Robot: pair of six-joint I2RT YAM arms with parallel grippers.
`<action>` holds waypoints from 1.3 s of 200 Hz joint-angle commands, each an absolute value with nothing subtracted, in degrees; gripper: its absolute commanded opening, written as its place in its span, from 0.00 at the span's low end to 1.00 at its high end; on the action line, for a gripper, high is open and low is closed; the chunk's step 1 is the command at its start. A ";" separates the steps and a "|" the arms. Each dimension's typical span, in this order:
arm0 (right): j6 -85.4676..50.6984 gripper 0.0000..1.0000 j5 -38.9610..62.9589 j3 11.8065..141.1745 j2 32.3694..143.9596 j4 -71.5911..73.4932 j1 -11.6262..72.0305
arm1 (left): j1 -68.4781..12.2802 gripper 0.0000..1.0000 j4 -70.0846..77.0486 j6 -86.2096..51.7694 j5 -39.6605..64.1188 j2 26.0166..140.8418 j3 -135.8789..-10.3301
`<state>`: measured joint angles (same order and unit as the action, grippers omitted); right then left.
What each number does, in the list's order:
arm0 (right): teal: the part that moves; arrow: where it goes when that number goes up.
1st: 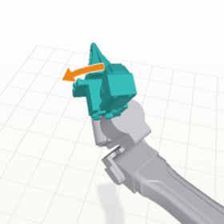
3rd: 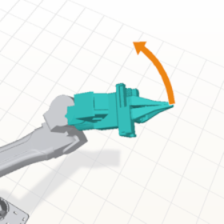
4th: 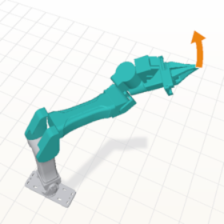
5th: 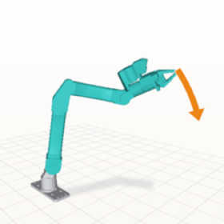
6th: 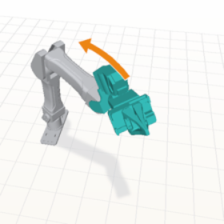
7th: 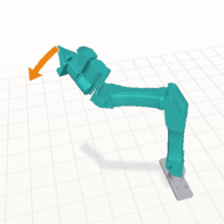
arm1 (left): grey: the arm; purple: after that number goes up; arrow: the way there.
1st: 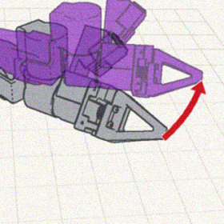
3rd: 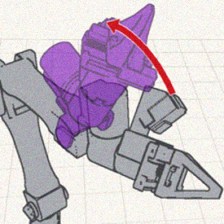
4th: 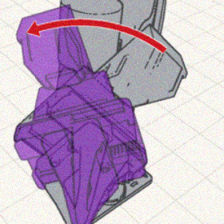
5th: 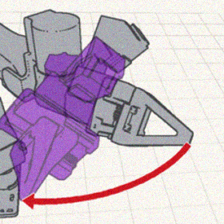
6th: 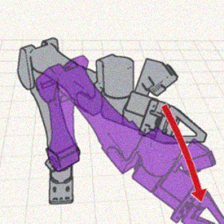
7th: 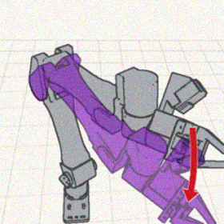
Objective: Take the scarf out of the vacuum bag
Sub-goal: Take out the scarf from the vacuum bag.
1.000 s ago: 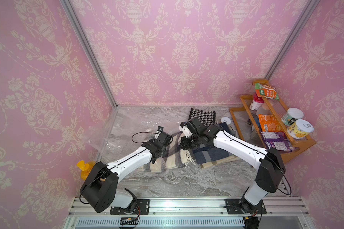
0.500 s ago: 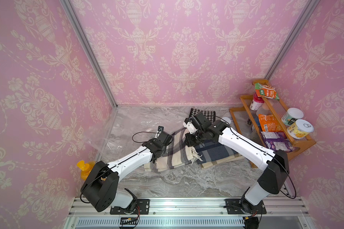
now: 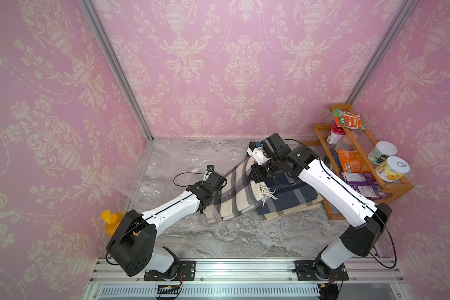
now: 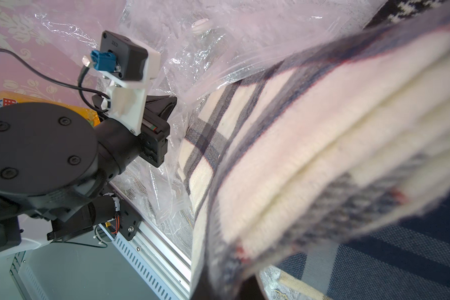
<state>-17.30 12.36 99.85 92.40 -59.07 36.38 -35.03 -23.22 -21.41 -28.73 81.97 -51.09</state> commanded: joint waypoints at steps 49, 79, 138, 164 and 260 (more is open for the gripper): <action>-12.57 0.00 13.60 105.06 88.04 -66.01 32.92 | -34.54 0.00 -23.61 -22.98 -27.52 80.86 -52.21; -10.00 0.00 15.10 109.13 88.75 -70.69 31.47 | -34.54 0.00 -23.34 -23.37 -26.84 80.69 -51.75; -8.83 0.00 15.91 113.24 89.04 -72.80 29.80 | -34.54 0.00 -23.47 -23.42 -26.72 80.25 -51.50; -8.72 0.00 17.20 115.11 88.89 -72.54 29.14 | -34.54 0.00 -23.55 -23.38 -26.82 80.02 -51.50; -2.99 0.00 15.81 125.46 89.37 -82.76 26.50 | -34.49 0.00 -23.21 -23.39 -26.81 80.06 -51.15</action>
<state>-6.28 16.08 122.41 91.22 -79.64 27.18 -35.03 -23.22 -22.04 -27.29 81.32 -51.09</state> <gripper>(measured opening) 0.074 0.048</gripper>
